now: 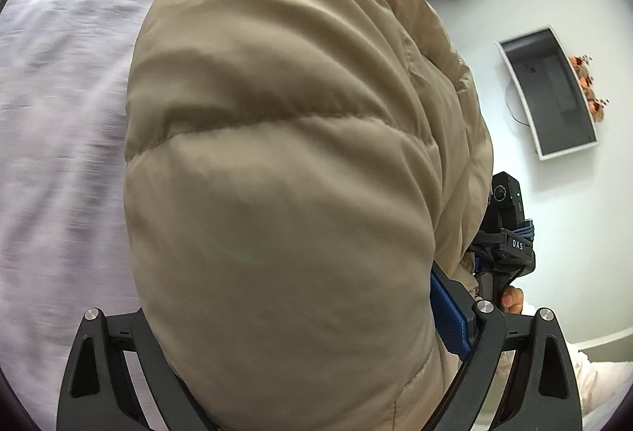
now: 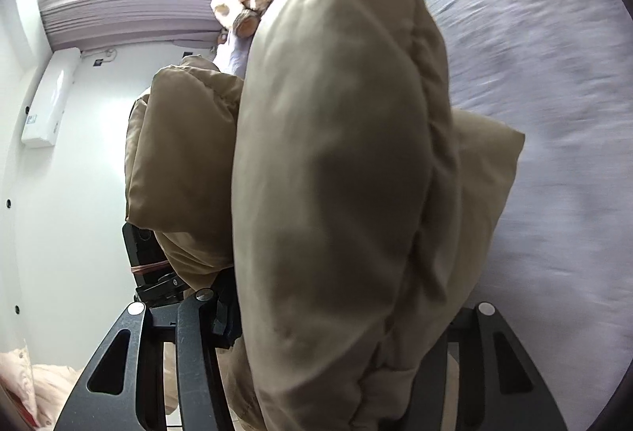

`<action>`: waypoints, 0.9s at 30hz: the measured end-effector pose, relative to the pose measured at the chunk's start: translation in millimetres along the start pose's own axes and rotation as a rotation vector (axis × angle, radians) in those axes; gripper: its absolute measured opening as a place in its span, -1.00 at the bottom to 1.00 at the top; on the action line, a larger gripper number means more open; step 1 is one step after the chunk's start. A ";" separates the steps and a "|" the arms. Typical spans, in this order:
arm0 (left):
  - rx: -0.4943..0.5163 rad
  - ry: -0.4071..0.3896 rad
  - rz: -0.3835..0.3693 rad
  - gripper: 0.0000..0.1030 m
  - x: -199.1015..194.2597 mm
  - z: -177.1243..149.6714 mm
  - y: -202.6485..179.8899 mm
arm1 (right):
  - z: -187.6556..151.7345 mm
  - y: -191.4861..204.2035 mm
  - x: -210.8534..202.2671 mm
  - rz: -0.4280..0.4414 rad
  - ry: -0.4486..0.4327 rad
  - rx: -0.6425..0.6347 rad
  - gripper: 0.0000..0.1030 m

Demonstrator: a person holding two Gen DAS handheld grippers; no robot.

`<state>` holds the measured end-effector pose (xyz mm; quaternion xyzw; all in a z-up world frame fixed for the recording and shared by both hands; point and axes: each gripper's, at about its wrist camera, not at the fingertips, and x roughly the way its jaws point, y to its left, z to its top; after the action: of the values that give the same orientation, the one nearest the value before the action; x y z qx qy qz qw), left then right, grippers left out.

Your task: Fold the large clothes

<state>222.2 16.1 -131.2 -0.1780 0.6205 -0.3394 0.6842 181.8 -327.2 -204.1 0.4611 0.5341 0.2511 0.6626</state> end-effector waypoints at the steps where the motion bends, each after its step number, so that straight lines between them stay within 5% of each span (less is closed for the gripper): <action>1: -0.012 -0.003 0.008 0.85 -9.9 2.3 11.6 | 1.9 4.6 16.4 0.006 0.007 0.000 0.08; 9: -0.158 0.011 0.039 0.87 15.6 1.0 91.6 | 19.0 -3.8 124.1 -0.089 0.046 0.068 0.26; 12: -0.140 0.004 0.047 0.87 18.9 -4.8 86.0 | 16.0 -1.3 120.9 -0.128 0.030 0.097 0.30; 18: -0.135 0.000 0.093 0.91 10.6 -0.5 78.8 | -8.3 46.8 68.2 -0.413 -0.100 -0.030 0.30; 22: -0.128 -0.006 0.137 0.91 12.1 0.4 64.5 | -7.9 80.0 40.0 -0.316 -0.123 -0.077 -0.12; 24: -0.114 -0.014 0.183 0.91 15.2 2.9 43.7 | -19.2 85.9 57.4 -0.307 -0.058 -0.097 -0.56; 27: -0.077 -0.031 0.262 0.91 10.8 4.6 18.3 | -29.7 81.0 99.5 -0.523 0.022 -0.184 -0.85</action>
<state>231.1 20.8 -150.4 -0.1271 0.6402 -0.2202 0.7249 197.1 -198.5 -180.4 0.2428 0.6173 0.1240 0.7380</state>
